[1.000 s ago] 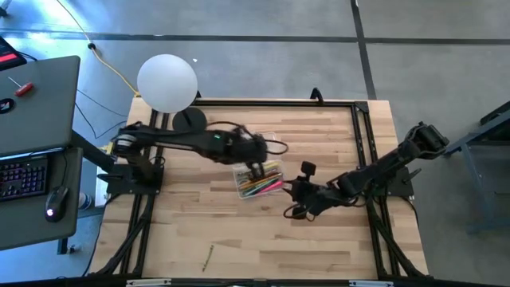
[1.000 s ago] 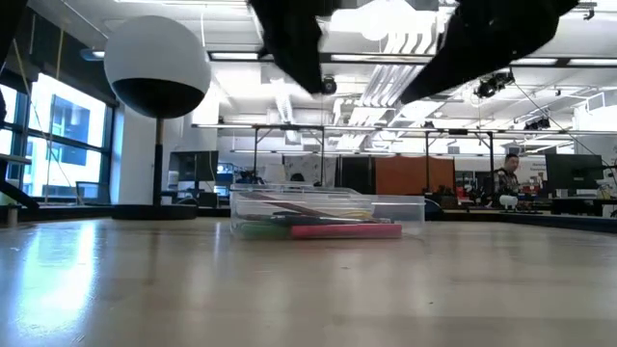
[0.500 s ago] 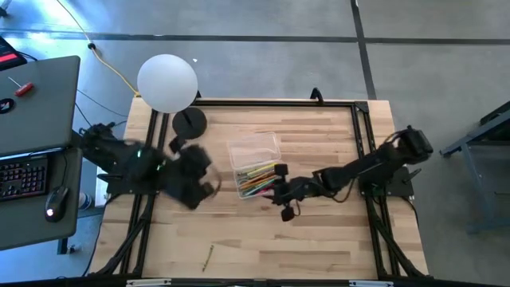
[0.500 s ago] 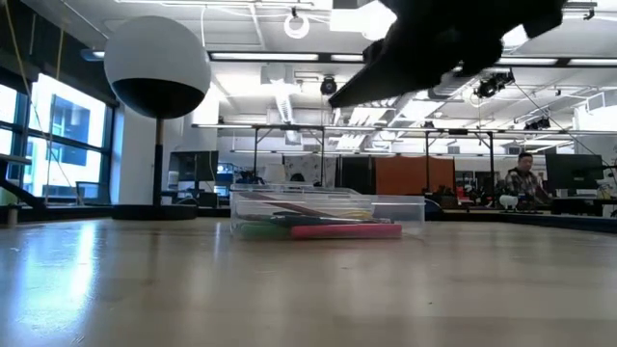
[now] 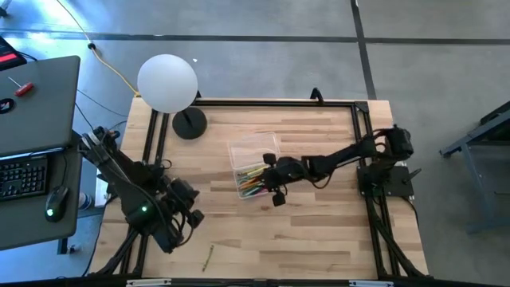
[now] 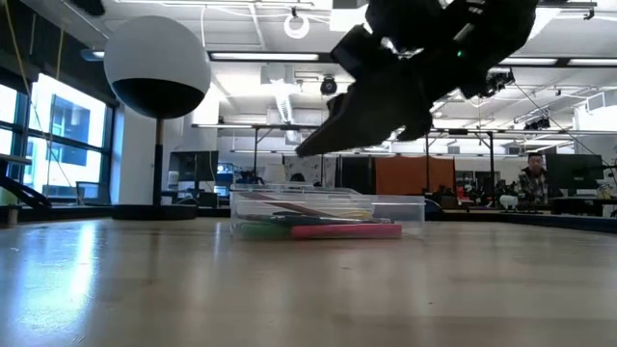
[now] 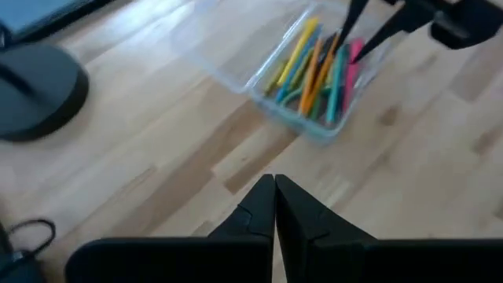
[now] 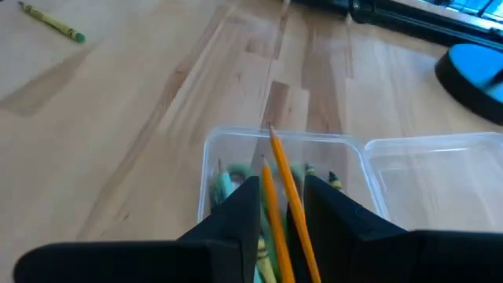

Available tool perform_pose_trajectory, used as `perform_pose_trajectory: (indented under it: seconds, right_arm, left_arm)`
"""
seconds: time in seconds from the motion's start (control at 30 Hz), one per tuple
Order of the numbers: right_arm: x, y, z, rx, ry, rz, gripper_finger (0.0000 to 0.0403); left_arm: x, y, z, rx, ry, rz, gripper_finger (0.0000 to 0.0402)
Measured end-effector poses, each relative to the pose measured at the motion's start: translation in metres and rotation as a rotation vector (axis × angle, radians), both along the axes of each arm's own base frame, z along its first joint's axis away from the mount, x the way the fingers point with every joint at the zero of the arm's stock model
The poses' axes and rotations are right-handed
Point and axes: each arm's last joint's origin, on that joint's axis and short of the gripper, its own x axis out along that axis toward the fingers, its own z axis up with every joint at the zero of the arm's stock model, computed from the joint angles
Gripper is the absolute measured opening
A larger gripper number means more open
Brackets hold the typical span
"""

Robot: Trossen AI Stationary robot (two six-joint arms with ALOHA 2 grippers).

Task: Pick & place school supplies into a supply box
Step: Put the yellow pencil into the transparent supply box

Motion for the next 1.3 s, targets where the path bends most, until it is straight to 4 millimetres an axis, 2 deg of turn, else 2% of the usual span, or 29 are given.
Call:
perform_pose_trajectory:
  seconds: [0.1, 0.3, 0.5, 0.7, 0.87, 1.17, 1.3]
  right_arm:
    - [0.008, -0.002, -0.010, -0.026, 0.033, 0.010, 0.0090]
    - [0.030, -0.002, -0.005, -0.047, 0.023, 0.018, 0.0117]
    - [0.038, -0.006, -0.002, -0.043, 0.041, 0.025, 0.0129]
    - [0.039, -0.007, -0.014, -0.053, 0.078, 0.042, 0.0129]
    - [0.040, -0.010, -0.026, -0.093, 0.105, 0.049, 0.0129]
    - [0.042, -0.027, -0.025, -0.070, 0.088, -0.002, 0.0128]
    - [0.041, -0.028, -0.026, -0.035, 0.100, 0.043, 0.0128]
  left_arm:
    - [-0.002, 0.003, -0.016, 0.006, 0.031, 0.032, 0.0043]
    - [-0.005, 0.005, -0.033, 0.004, 0.077, 0.041, 0.0080]
    - [-0.006, 0.006, -0.041, 0.001, 0.090, 0.043, 0.0136]
    - [-0.005, 0.005, -0.041, -0.006, 0.073, 0.042, 0.0172]
    - [-0.004, 0.004, -0.041, -0.017, 0.054, 0.041, 0.0178]
    - [-0.002, 0.002, -0.041, -0.024, 0.030, 0.039, 0.0172]
    - [-0.002, 0.002, -0.041, -0.023, 0.028, 0.039, 0.0172]
